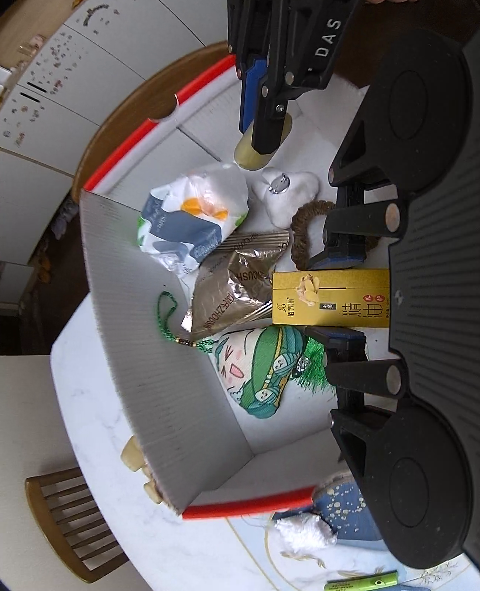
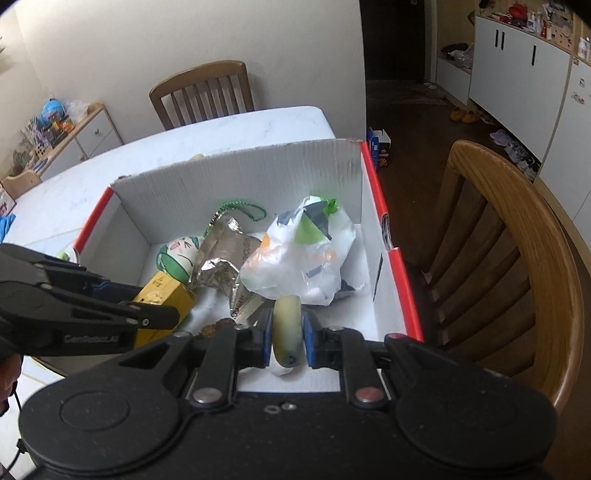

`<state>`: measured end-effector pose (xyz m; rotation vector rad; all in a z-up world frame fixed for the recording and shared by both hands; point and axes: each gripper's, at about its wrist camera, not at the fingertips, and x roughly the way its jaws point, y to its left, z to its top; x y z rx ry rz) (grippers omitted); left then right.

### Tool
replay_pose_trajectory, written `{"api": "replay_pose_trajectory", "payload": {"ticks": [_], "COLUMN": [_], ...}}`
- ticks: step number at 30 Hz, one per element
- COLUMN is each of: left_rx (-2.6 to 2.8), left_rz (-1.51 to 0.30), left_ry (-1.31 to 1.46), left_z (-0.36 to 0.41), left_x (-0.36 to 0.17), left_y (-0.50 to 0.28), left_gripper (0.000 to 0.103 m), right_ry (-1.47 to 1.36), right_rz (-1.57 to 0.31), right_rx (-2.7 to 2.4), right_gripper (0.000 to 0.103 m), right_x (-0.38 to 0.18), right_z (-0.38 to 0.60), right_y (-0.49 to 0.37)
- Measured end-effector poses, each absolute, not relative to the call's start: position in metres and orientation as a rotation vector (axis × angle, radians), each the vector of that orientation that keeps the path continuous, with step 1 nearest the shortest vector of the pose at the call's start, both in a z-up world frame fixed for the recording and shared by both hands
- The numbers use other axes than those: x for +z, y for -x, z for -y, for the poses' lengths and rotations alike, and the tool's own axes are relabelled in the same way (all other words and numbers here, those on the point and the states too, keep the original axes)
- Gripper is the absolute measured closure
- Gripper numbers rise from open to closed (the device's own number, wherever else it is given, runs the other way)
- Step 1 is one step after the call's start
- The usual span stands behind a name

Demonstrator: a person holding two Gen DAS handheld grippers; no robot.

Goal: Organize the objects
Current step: 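Carry the yellow box and beige cylinder into the shoebox, then open both tools to release the yellow box and beige cylinder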

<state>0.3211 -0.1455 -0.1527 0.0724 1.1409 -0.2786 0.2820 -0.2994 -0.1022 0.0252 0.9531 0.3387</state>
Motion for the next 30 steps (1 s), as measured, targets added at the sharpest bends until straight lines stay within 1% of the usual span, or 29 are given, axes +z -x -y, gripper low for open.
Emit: {"api": "replay_pose_trajectory", "payload": {"ticks": [11, 20, 30], "left_rx": [-0.277, -0.272, -0.267], "left_rz": [-1.2, -1.216, -1.192], "left_ry": [-0.098, -0.073, -0.051], "left_z": [0.164, 0.162, 0.154], "left_x": [-0.173, -0.178, -0.173], "left_y": [-0.335, -0.336, -0.327], "left_gripper": [0.073, 0.073, 0.071], "right_ry": [0.026, 0.037, 0.016], "right_rz": [-1.001, -1.006, -1.001], "right_rx": [0.378, 0.403, 0.435], "right_gripper": [0.087, 0.087, 0.081], "right_x": [-0.123, -0.125, -0.118], "right_z": [0.297, 0.298, 0.303], "right_y": [-0.29, -0.292, -0.29]}}
